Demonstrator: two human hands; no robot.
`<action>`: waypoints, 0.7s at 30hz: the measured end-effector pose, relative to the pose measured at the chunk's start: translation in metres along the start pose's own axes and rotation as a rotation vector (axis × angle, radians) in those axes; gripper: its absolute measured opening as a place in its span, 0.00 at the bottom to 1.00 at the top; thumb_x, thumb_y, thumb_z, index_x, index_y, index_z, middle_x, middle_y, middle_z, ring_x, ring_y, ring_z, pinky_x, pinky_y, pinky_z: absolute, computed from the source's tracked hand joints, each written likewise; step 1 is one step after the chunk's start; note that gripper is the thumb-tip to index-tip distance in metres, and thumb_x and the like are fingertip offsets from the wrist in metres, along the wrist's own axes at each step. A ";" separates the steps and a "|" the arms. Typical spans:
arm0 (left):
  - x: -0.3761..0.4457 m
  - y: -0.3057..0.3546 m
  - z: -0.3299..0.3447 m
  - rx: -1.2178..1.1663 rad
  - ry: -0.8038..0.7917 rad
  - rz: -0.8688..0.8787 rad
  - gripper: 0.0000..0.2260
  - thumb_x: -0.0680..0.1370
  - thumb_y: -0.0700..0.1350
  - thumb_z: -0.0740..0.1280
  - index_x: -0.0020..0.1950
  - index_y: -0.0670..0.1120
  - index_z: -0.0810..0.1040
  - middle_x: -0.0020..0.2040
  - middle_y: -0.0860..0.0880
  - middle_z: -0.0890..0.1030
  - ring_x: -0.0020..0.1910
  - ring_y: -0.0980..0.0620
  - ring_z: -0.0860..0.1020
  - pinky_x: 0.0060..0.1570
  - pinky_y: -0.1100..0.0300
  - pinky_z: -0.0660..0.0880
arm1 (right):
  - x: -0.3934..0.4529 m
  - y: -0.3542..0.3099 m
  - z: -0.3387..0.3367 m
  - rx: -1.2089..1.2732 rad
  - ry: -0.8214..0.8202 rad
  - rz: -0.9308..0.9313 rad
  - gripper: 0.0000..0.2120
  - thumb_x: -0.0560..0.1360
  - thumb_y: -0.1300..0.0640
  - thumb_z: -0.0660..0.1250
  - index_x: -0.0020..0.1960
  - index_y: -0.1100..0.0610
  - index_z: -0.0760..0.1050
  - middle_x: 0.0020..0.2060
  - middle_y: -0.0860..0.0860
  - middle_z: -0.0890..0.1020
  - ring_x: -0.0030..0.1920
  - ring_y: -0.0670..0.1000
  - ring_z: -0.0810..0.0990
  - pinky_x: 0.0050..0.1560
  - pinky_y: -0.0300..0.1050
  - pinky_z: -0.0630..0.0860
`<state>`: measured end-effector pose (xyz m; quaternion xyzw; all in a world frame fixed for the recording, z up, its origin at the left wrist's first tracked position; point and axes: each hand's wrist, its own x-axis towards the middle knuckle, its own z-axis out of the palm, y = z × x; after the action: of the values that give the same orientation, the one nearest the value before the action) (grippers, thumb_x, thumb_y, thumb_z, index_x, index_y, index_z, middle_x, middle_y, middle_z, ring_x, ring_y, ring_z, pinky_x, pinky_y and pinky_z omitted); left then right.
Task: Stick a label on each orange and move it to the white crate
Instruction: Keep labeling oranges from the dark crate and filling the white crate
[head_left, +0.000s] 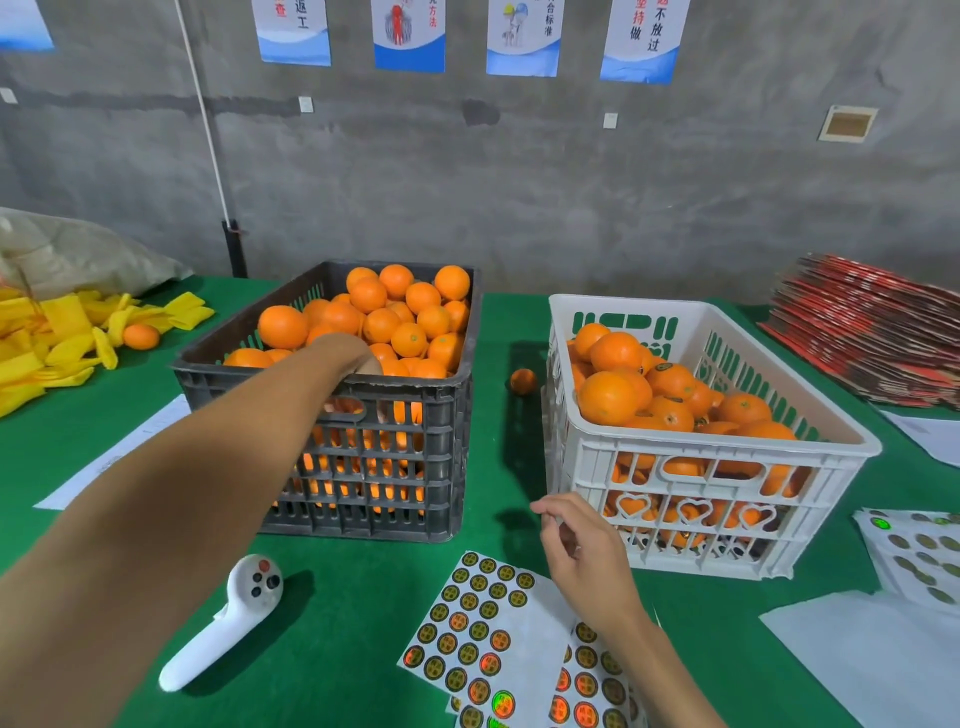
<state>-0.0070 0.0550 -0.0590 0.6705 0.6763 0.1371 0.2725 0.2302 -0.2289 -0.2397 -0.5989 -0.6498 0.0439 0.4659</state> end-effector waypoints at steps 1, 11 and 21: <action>-0.002 0.000 0.003 0.038 -0.099 -0.012 0.22 0.82 0.50 0.69 0.74 0.43 0.74 0.76 0.43 0.72 0.73 0.42 0.73 0.71 0.49 0.71 | 0.000 -0.001 0.000 0.007 0.000 0.008 0.10 0.82 0.63 0.65 0.57 0.53 0.81 0.51 0.40 0.79 0.42 0.45 0.79 0.42 0.34 0.72; -0.104 0.028 0.020 -0.612 0.456 0.671 0.29 0.76 0.60 0.75 0.75 0.51 0.75 0.68 0.51 0.77 0.65 0.54 0.76 0.60 0.64 0.74 | 0.008 -0.020 0.006 0.035 0.017 0.008 0.10 0.82 0.61 0.65 0.57 0.52 0.82 0.51 0.40 0.81 0.49 0.45 0.81 0.49 0.40 0.78; -0.195 -0.033 0.158 -0.585 0.474 0.920 0.27 0.76 0.52 0.76 0.74 0.51 0.75 0.67 0.48 0.72 0.67 0.58 0.72 0.63 0.70 0.68 | -0.037 0.000 0.013 -0.216 -0.396 -0.028 0.20 0.78 0.36 0.66 0.63 0.45 0.81 0.63 0.37 0.79 0.63 0.41 0.72 0.68 0.41 0.64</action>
<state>0.0433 -0.1673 -0.1703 0.7429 0.2929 0.5676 0.2001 0.2157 -0.2526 -0.2673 -0.6158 -0.7379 0.0845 0.2630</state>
